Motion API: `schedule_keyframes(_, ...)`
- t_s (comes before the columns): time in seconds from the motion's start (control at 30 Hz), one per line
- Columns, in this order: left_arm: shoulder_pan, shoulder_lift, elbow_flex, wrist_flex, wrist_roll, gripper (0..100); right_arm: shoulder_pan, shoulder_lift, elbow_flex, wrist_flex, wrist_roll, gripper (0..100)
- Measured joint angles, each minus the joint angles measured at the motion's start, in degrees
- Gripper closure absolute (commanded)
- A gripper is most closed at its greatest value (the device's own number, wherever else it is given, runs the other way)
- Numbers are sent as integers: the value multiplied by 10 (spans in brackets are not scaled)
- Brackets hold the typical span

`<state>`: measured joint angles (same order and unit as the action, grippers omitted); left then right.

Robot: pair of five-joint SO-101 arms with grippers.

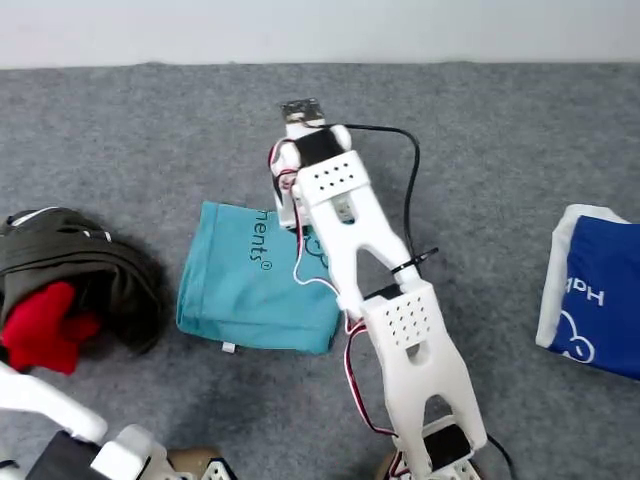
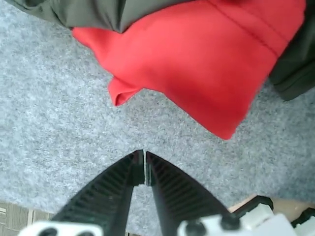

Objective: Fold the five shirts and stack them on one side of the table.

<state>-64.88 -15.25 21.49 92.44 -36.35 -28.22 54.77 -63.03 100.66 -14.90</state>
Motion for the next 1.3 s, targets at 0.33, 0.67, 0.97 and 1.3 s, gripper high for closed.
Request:
schedule_keyframes(0.33, 0, 0, 22, -16, 0, 985, -1, 84, -1, 0, -3, 723)
schedule_keyframes(0.67, -1, 0, 22, -19, 0, 985, 5, 114, -79, 0, 122, 991)
schedule_keyframes(0.97, -1, 0, 22, -19, 0, 985, 91, 114, -82, 0, 312, 990)
schedule_keyframes(1.3, -1, 0, 22, -19, 0, 985, 192, 115, -99, 0, 674, 990)
